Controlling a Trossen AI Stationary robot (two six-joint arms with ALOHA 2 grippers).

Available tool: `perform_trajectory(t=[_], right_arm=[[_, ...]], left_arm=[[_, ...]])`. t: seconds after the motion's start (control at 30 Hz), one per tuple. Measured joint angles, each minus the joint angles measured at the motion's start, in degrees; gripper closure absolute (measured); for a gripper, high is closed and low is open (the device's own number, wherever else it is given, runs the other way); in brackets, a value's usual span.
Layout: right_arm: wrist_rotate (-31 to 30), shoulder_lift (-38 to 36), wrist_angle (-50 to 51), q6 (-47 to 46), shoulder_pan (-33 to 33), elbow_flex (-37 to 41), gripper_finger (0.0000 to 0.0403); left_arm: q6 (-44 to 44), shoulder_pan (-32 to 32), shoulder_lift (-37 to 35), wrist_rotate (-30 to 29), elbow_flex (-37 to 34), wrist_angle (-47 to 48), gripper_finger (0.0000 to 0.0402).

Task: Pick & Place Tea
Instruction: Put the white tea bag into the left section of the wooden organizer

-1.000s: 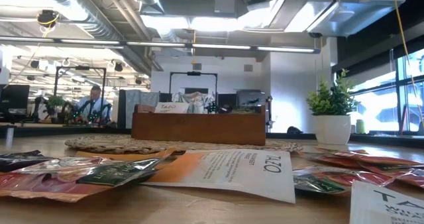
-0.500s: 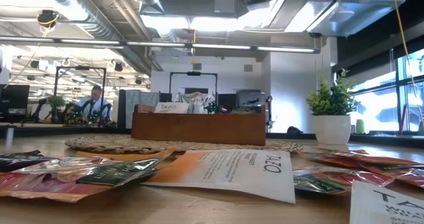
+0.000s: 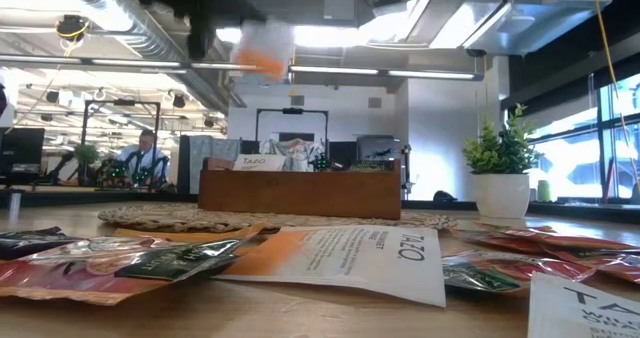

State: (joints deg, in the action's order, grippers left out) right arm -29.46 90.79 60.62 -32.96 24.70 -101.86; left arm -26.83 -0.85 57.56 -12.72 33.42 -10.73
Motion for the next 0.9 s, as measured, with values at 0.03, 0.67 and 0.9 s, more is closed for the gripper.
perform_trajectory(t=[0.03, 0.67, 0.9], right_arm=[[-0.4, 0.0, 0.0, -0.3, -0.3, 0.0, 0.0299], [-1.0, 0.1, -1.3, -3.8, -3.5, 0.0, 0.0299], [-1.0, 0.1, -1.3, -4.5, -3.5, 0.0, 0.0299]], left_arm=[[-0.6, 1.5, 0.0, 0.8, -2.2, -2.5, 0.0400], [-1.4, 15.0, 10.7, 14.2, -10.1, -12.9, 0.0400], [-1.8, 15.3, 14.9, 13.8, -10.1, -13.1, 0.0400]])
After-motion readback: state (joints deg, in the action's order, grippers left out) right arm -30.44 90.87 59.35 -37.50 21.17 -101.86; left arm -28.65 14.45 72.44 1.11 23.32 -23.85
